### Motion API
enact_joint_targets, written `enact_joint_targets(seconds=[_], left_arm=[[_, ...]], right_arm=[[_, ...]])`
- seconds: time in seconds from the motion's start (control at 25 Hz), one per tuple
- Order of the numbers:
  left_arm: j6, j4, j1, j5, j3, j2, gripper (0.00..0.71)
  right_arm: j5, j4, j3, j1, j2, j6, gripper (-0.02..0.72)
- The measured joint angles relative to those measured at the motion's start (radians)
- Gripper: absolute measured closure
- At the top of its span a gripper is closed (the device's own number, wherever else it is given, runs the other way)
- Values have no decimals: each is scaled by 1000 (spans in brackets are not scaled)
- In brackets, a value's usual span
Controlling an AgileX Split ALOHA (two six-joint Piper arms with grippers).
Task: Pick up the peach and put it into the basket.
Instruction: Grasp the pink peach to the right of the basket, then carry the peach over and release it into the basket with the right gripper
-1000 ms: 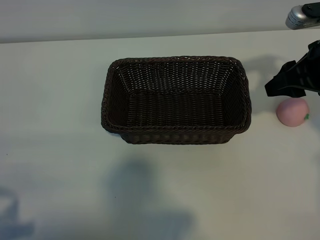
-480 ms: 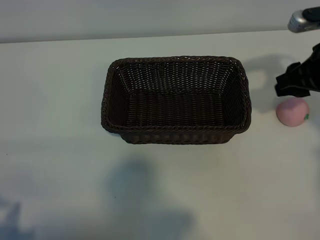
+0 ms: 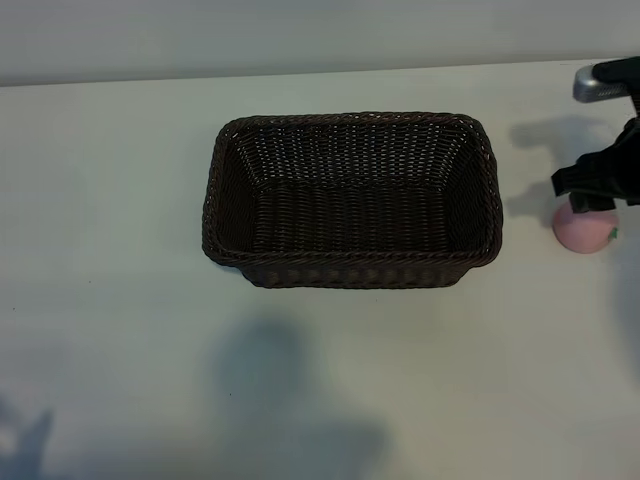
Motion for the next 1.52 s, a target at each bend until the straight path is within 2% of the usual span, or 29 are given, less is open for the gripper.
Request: enact_joint_targets(seconds=[0.32, 0.48, 0.6, 0.72, 0.8, 0.96, 1.32, 1.52], left_arm=[[0, 0, -3, 0, 0, 0, 116], [0, 0, -3, 0, 0, 0, 116], [0, 0, -3, 0, 0, 0, 116], [0, 0, -3, 0, 0, 0, 116], [0, 0, -3, 0, 0, 0, 117], [0, 0, -3, 0, 0, 0, 117], [0, 0, -3, 0, 0, 0, 117], [0, 0, -3, 0, 0, 0, 117]], right_arm=[[-126, -1, -1, 0, 122, 2, 131], [-149, -1, -1, 0, 177, 3, 154], [-148, -3, -2, 0, 194, 4, 290], [-133, -3, -5, 0, 184, 17, 540], [-126, -3, -6, 0, 170, 22, 622], [-93, -4, -7, 0, 117, 29, 658], [161, -3, -171, 0, -84, 25, 660], [220, 0, -244, 0, -105, 18, 660]])
